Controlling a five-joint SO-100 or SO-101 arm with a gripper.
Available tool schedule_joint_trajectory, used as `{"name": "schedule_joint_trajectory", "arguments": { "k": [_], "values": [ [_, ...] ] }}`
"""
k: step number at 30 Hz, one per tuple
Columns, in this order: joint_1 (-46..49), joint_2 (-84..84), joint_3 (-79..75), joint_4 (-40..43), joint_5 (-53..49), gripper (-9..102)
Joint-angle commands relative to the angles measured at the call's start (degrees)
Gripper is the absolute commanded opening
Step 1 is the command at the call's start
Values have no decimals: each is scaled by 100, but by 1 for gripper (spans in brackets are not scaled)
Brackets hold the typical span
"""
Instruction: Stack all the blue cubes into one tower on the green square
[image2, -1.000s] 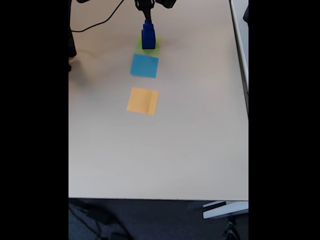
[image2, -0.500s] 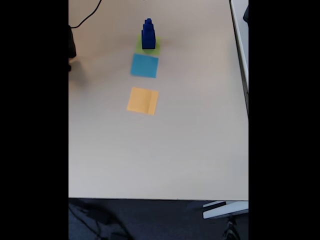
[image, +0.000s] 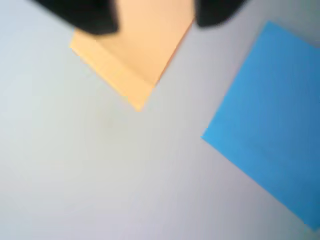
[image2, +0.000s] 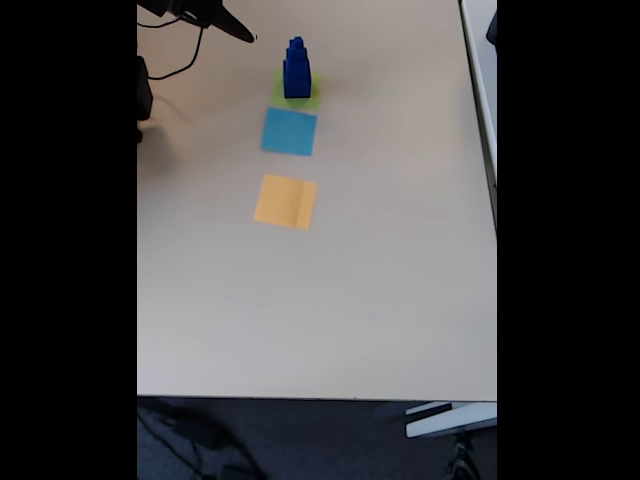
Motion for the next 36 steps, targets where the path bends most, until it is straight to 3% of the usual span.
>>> {"name": "schedule_joint_trajectory", "arguments": {
  "k": [1,14,24,36],
  "values": [
    [53,1011,1002,-211,-176,0],
    [114,3437,3463,-589,-2074,0],
    [-26,3437,4201,-940,-3911,0],
    [-369,3445,4887,-1327,-4614,0]
  ]
}}
